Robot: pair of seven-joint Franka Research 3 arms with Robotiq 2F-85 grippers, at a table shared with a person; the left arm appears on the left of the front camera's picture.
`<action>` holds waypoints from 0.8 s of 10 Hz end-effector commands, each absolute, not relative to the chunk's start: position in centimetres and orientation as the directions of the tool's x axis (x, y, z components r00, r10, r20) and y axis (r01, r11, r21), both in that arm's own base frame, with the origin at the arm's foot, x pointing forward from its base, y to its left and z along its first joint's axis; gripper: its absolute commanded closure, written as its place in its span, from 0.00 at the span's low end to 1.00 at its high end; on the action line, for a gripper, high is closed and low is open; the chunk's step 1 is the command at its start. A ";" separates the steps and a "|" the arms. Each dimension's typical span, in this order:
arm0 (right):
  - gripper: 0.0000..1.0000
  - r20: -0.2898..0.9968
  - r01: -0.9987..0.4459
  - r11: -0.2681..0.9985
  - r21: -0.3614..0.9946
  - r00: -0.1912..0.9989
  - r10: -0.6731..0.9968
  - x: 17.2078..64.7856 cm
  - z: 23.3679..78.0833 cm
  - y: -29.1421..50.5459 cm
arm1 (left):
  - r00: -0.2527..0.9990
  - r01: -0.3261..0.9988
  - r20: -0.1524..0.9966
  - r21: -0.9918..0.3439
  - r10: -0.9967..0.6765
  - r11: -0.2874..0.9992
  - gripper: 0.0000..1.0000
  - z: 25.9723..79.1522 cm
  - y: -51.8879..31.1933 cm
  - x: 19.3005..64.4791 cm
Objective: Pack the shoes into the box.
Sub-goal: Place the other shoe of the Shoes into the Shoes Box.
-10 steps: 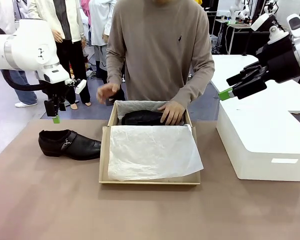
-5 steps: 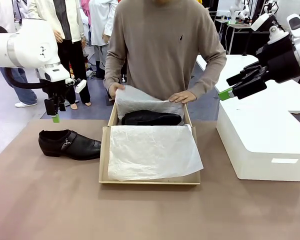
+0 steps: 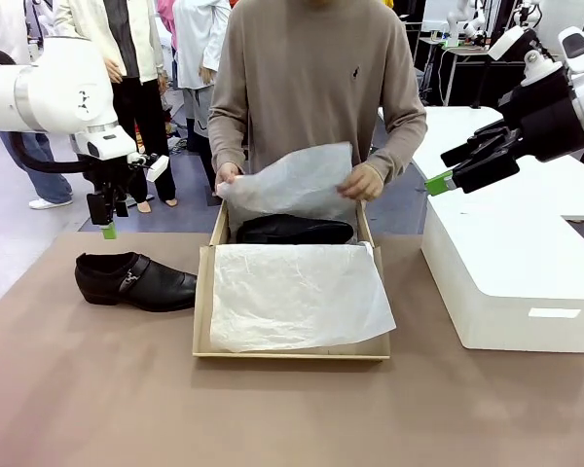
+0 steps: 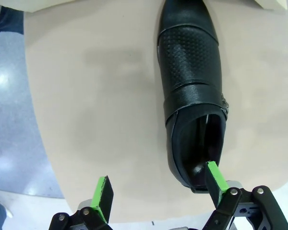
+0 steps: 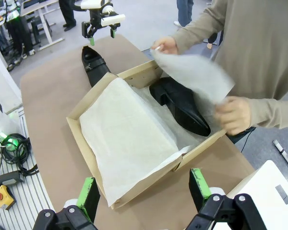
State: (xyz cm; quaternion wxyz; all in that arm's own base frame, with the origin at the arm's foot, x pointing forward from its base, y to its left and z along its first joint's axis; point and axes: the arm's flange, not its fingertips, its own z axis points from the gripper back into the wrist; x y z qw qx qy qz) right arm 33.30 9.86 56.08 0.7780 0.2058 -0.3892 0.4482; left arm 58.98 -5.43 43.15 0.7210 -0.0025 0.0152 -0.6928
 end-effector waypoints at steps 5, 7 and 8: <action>0.00 0.798 -0.865 0.501 -0.029 0.282 0.533 33.5 56.1 9.8 | 0.097 0.981 -0.006 -0.168 -0.995 0.097 0.00 40.2 -5.2 59.5; 0.00 0.798 -0.865 0.501 -0.029 0.282 0.533 33.5 56.1 9.8 | 0.112 0.977 -0.014 -0.182 -0.994 0.112 0.00 39.3 -5.0 60.2; 0.00 0.798 -0.865 0.501 -0.029 0.282 0.533 33.5 56.1 9.8 | 0.114 0.976 -0.014 -0.185 -0.993 0.114 0.00 39.0 -4.8 60.4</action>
